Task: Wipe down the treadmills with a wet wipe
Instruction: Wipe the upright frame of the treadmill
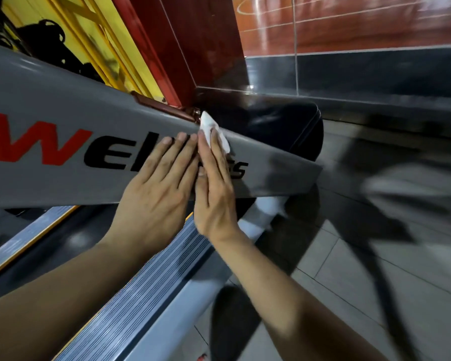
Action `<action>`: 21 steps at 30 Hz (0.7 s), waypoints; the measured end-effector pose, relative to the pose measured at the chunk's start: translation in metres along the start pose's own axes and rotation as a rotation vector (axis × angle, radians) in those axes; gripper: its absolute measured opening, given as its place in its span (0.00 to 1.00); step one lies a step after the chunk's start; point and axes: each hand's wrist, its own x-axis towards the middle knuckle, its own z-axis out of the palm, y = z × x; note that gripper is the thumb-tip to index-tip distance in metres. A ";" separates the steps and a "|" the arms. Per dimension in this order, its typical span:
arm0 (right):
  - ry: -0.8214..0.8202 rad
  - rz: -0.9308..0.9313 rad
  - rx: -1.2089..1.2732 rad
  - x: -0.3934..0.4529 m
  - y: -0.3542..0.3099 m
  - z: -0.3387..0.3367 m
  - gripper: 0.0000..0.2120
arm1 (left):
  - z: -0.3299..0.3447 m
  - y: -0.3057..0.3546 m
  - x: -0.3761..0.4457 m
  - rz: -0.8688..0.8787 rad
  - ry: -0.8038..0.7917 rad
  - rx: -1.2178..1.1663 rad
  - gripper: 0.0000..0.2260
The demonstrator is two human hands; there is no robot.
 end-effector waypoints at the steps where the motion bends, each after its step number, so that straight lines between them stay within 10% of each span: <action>1: -0.009 -0.022 -0.017 0.002 0.001 -0.002 0.22 | 0.002 0.001 0.001 -0.001 0.000 -0.006 0.26; 9: 0.380 0.552 0.026 0.000 0.074 -0.032 0.23 | -0.002 0.002 0.003 -0.002 -0.010 0.022 0.29; 21: 0.182 0.117 -0.081 -0.063 -0.025 0.030 0.24 | -0.012 -0.011 -0.011 -0.023 0.014 0.015 0.25</action>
